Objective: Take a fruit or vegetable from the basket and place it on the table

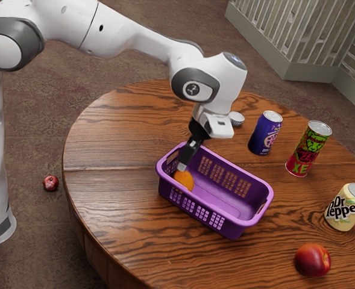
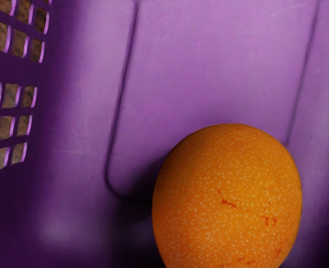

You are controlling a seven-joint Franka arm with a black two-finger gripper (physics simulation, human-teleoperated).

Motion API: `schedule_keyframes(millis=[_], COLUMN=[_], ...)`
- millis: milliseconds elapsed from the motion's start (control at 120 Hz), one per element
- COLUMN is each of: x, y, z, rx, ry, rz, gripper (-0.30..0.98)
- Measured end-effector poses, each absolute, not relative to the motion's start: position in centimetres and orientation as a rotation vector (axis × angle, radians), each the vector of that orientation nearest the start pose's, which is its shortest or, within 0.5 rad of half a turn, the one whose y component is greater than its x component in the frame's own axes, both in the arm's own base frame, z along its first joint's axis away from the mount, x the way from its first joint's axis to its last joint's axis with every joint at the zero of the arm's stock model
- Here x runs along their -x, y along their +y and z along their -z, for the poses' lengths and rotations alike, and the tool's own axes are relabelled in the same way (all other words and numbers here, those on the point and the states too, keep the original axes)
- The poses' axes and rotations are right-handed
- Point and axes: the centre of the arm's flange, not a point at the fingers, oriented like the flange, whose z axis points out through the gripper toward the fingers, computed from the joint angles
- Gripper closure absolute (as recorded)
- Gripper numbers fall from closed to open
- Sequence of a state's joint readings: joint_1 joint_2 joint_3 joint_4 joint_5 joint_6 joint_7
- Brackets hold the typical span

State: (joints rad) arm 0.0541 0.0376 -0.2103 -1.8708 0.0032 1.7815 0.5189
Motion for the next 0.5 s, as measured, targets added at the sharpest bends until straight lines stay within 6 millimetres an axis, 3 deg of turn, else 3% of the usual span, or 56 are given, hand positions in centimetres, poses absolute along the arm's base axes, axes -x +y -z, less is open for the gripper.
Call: schedule_keyframes(millis=[333, 500], x=[-54.9, -55.0], y=[-8.4, -9.3], z=[-46.7, -46.0], rx=[2.993, 3.000], ry=[1.042, 1.059], rz=[-0.207, -0.208], gripper=[0.00, 0.00])
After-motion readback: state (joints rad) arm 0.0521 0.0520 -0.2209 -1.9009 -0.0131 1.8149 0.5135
